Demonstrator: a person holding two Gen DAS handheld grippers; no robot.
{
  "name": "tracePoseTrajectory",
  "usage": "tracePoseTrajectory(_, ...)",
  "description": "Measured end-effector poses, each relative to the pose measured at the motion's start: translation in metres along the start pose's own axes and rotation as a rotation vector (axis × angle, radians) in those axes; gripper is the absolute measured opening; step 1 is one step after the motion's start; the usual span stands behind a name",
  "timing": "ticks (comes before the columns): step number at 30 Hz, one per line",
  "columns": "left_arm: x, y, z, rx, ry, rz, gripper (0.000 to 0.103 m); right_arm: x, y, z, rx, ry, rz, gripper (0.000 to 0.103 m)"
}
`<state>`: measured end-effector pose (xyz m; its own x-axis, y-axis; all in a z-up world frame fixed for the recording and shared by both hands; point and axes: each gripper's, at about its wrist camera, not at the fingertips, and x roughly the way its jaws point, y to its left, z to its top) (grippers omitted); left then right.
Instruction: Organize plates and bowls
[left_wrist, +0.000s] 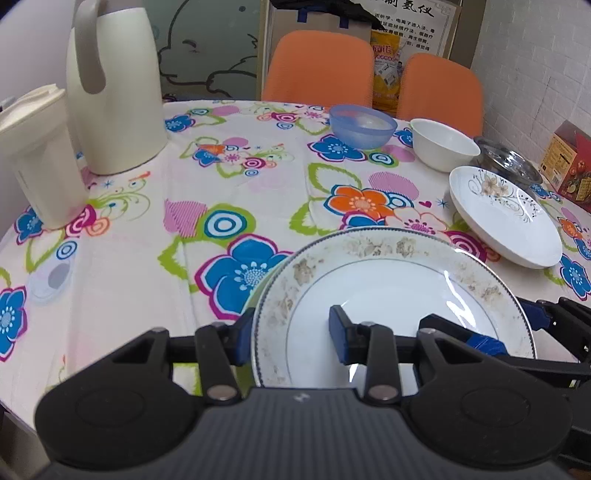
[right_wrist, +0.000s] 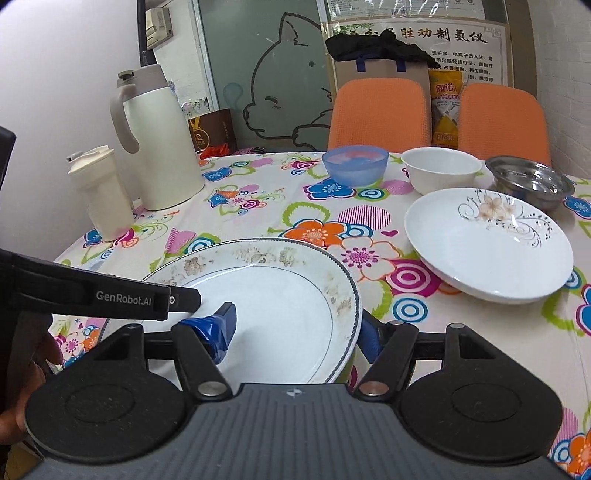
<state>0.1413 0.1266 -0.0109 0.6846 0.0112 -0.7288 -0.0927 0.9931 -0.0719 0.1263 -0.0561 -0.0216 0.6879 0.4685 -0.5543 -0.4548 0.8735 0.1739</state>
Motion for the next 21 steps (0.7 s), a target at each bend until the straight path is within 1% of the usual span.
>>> tracePoseTrajectory(2, 0.001, -0.003, -0.003, 0.028, -0.024, 0.011, 0.035, 0.0, 0.0, -0.005, 0.003, -0.016, -0.005, 0.056)
tracePoseTrajectory(3, -0.001, -0.006, -0.005, 0.048, -0.042, 0.026, 0.035, 0.002, -0.001, -0.006, 0.009, -0.006, -0.005, 0.057)
tracePoseTrajectory(4, -0.003, -0.008, -0.005, 0.062, -0.059, 0.034, 0.036, 0.003, -0.001, -0.007, 0.014, -0.002, -0.002, 0.057)
tracePoseTrajectory(5, -0.005, -0.008, -0.005, 0.067, -0.074, 0.04, 0.04, 0.005, -0.004, -0.008, 0.024, 0.006, 0.008, 0.057)
tracePoseTrajectory(6, -0.009, -0.006, -0.004, 0.07, -0.09, 0.046, 0.06, 0.007, -0.007, -0.01, 0.043, 0.017, 0.026, 0.057)
tracePoseTrajectory(7, -0.014, -0.003, -0.003, 0.065, -0.112, 0.046, 0.07, 0.007, -0.01, -0.01, 0.063, 0.013, 0.042, 0.057)
tracePoseTrajectory(10, -0.034, 0.01, 0.005, 0.021, -0.185, 0.056, 0.069, -0.005, -0.021, -0.005, 0.117, -0.044, 0.032, 0.056)
tracePoseTrajectory(12, -0.044, 0.019, 0.015, -0.01, -0.208, 0.051, 0.07, -0.017, -0.031, -0.002, 0.154, -0.095, 0.015, 0.056)
tracePoseTrajectory(14, -0.048, 0.022, 0.024, -0.022, -0.218, 0.042, 0.071, -0.029, -0.045, 0.001, 0.179, -0.118, -0.005, 0.057)
tracePoseTrajectory(16, -0.046, 0.018, 0.033, -0.014, -0.215, 0.02, 0.071, -0.04, -0.059, 0.002, 0.192, -0.126, -0.023, 0.057)
tracePoseTrajectory(18, -0.039, 0.01, 0.041, -0.006, -0.198, -0.019, 0.071, -0.05, -0.073, 0.004, 0.195, -0.132, -0.056, 0.057)
tracePoseTrajectory(21, -0.023, -0.013, 0.052, 0.022, -0.156, -0.09, 0.071, -0.062, -0.1, 0.008, 0.201, -0.14, -0.146, 0.057)
